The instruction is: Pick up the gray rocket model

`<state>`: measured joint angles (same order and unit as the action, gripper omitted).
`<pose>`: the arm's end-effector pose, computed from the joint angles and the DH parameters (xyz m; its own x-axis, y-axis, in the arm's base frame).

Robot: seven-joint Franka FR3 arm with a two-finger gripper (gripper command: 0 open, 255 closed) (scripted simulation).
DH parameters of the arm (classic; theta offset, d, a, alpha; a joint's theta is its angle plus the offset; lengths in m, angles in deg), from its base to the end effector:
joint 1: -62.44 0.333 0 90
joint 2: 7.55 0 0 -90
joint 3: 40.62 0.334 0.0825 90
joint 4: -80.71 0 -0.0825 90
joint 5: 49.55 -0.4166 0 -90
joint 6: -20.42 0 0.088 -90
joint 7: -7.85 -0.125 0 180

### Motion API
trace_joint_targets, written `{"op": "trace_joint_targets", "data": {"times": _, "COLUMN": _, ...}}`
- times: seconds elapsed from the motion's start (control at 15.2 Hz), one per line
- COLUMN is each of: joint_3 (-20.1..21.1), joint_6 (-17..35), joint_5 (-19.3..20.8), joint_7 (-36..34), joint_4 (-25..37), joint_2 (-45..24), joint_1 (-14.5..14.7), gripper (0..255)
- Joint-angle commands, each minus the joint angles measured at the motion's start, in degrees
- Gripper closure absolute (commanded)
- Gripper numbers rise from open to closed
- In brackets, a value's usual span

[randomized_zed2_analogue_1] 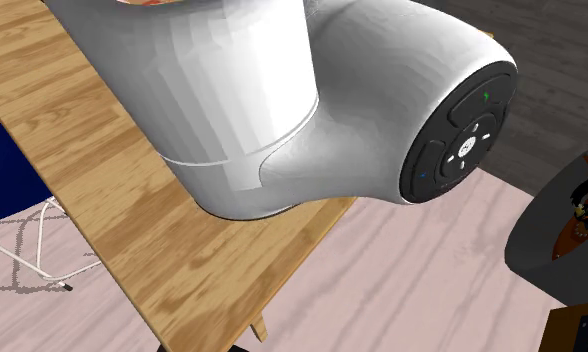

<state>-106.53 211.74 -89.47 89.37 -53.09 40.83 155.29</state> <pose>0.5512 0.0703 0.5222 0.1741 0.1295 0.9762 0.6221 -0.7829 -0.0071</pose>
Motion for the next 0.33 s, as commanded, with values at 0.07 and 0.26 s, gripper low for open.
{"op": "trace_joint_targets", "data": {"times": 0.07, "joint_3": 1.9, "joint_6": -2.24, "joint_5": -1.06, "joint_7": -1.52, "joint_4": 1.31, "joint_2": -2.62, "joint_1": -1.99, "gripper": 255}}
{"op": "trace_joint_targets", "data": {"times": 0.26, "joint_3": 2.61, "joint_6": -3.14, "joint_5": -1.37, "joint_7": -2.13, "joint_4": 1.82, "joint_2": -3.57, "joint_1": -2.82, "gripper": 255}}
